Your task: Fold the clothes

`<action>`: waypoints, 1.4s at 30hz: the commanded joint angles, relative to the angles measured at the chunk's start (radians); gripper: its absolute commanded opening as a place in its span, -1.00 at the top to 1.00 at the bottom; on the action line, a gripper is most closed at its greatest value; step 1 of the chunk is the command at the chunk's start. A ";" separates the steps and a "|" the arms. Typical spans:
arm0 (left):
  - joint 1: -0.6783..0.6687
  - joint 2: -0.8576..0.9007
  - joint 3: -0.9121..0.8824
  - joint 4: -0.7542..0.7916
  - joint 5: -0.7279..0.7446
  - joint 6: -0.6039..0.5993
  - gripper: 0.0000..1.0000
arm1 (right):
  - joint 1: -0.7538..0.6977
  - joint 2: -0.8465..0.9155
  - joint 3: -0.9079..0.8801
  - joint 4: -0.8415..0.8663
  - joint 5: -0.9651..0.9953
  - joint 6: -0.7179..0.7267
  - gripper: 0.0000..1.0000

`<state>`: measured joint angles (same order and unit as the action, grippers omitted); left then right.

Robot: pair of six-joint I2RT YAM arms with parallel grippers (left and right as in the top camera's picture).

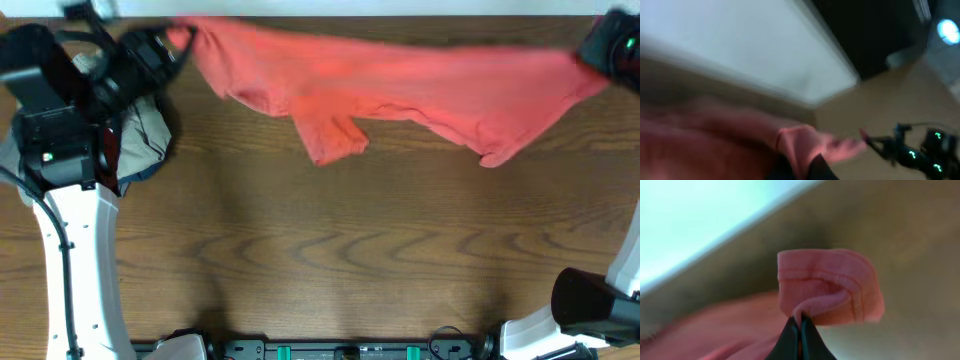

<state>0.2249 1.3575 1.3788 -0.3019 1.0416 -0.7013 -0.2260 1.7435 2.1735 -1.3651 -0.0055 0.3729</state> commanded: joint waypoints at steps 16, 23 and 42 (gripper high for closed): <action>-0.129 0.048 -0.054 -0.873 -0.483 0.574 0.87 | -0.010 0.030 -0.434 -0.108 0.108 -0.041 0.98; -0.234 0.073 -0.165 -0.890 -0.557 0.570 0.88 | -0.010 0.030 -0.551 -0.117 0.141 -0.041 0.97; -0.309 0.151 -0.328 -0.219 -0.557 0.255 -0.28 | -0.018 0.030 -0.628 0.044 0.188 -0.037 0.98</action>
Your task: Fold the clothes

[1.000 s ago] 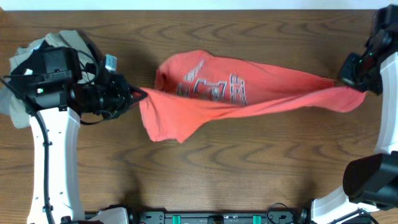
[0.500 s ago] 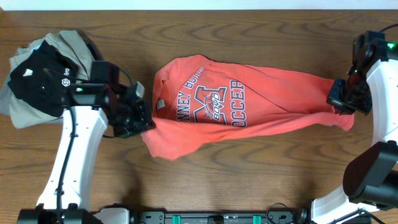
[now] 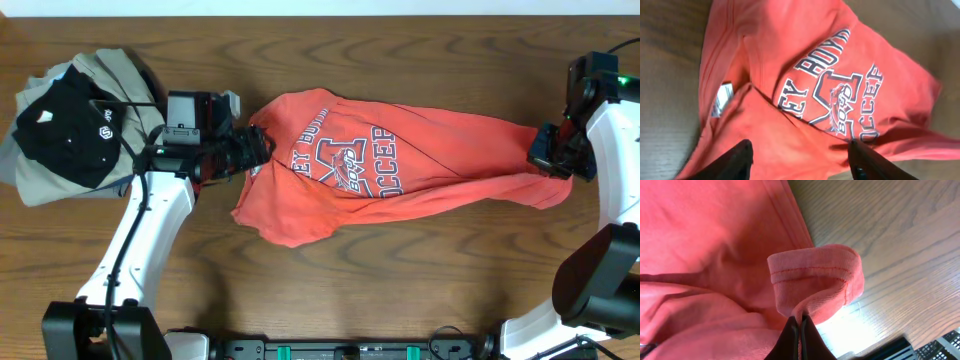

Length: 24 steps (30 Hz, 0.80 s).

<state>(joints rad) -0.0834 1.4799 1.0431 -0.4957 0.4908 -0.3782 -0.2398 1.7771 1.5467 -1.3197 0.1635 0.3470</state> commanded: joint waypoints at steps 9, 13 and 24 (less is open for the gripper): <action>-0.002 0.120 0.008 -0.153 -0.124 -0.007 -0.27 | -0.004 -0.003 -0.005 -0.005 0.012 -0.011 0.98; -0.002 0.185 0.008 -0.087 -0.126 0.019 -0.27 | -0.004 -0.003 -0.005 -0.007 0.012 -0.011 0.98; -0.039 0.321 0.008 0.010 -0.125 0.019 0.11 | -0.004 -0.003 -0.005 -0.007 0.012 -0.011 0.98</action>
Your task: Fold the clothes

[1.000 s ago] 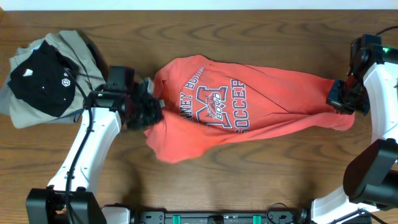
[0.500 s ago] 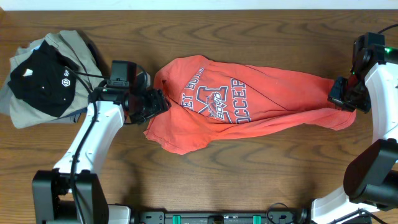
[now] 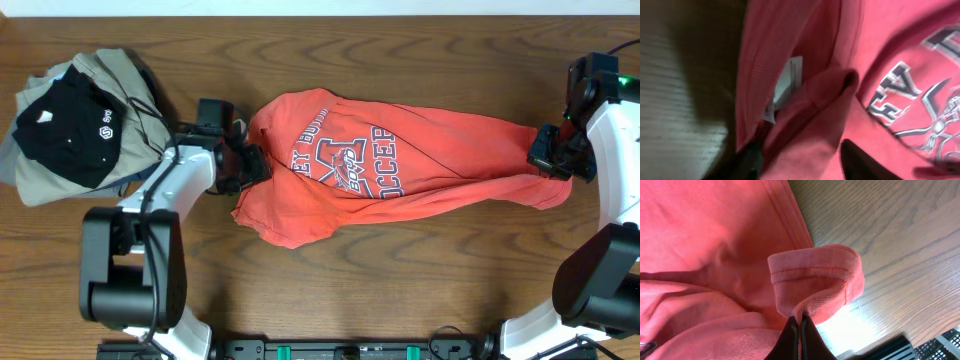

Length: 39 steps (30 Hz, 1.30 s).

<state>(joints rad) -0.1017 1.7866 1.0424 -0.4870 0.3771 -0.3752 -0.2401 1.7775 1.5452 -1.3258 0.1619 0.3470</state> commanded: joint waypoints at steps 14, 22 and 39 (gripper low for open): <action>-0.038 -0.023 0.036 -0.005 -0.012 0.015 0.70 | -0.003 -0.004 -0.003 -0.001 0.014 -0.011 0.98; -0.038 -0.070 0.036 -0.023 0.145 0.015 0.88 | -0.003 -0.004 -0.003 0.000 0.014 -0.011 0.98; -0.041 -0.079 0.035 -0.126 0.240 -0.011 0.69 | -0.003 -0.004 -0.003 0.001 0.014 -0.012 0.98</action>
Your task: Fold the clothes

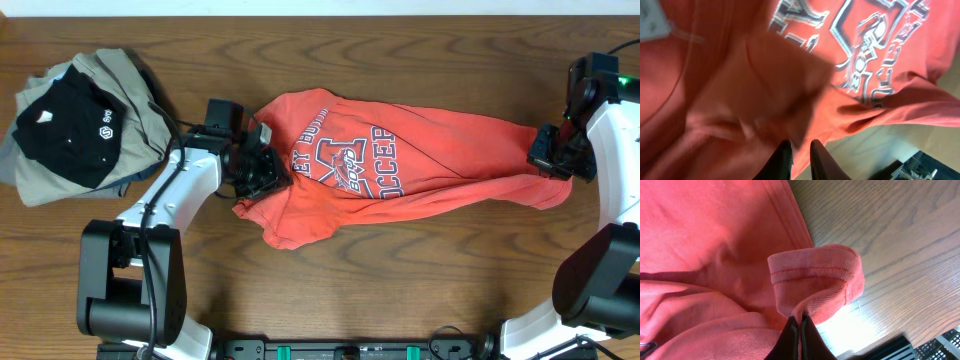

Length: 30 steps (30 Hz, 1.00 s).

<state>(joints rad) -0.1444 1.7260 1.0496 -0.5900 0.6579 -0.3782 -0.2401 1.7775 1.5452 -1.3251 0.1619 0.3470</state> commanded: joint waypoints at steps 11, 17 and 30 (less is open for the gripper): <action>-0.050 -0.013 0.015 -0.057 -0.259 -0.007 0.55 | -0.003 -0.004 -0.003 -0.002 0.014 -0.011 0.98; -0.061 -0.031 0.021 -0.072 -0.409 0.034 0.56 | -0.003 -0.004 -0.003 -0.002 0.014 -0.012 0.97; -0.089 -0.072 0.000 -0.171 -0.579 0.034 0.32 | -0.003 -0.004 -0.003 0.000 0.014 -0.011 0.98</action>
<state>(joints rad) -0.2226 1.6596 1.0504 -0.7490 0.1802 -0.3580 -0.2401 1.7775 1.5452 -1.3235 0.1619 0.3470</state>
